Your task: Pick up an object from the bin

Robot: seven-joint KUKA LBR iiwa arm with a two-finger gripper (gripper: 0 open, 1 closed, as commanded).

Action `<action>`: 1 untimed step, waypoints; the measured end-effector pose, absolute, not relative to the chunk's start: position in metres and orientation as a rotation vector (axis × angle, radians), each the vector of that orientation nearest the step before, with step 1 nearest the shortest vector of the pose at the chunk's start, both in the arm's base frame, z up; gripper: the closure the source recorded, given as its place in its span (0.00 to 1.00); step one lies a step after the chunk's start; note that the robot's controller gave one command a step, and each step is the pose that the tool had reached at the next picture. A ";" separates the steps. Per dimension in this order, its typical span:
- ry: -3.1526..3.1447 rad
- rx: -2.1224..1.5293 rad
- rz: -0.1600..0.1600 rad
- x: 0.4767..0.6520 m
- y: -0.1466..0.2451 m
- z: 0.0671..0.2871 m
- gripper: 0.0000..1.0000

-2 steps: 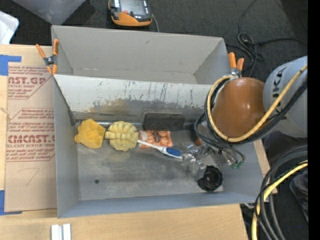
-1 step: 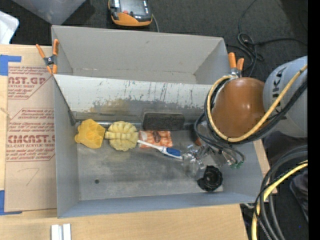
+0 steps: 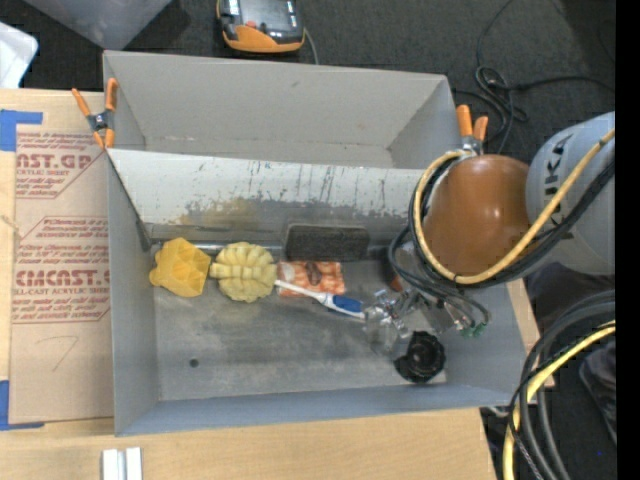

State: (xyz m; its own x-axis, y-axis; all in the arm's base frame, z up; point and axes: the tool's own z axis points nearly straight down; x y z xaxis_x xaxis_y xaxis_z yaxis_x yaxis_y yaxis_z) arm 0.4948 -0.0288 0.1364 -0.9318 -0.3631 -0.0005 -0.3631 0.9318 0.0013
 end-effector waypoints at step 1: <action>3.074 -0.641 0.003 0.507 -0.033 0.120 1.00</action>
Offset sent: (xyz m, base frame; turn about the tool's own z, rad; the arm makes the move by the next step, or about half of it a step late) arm 0.0000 0.0000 0.0000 0.0000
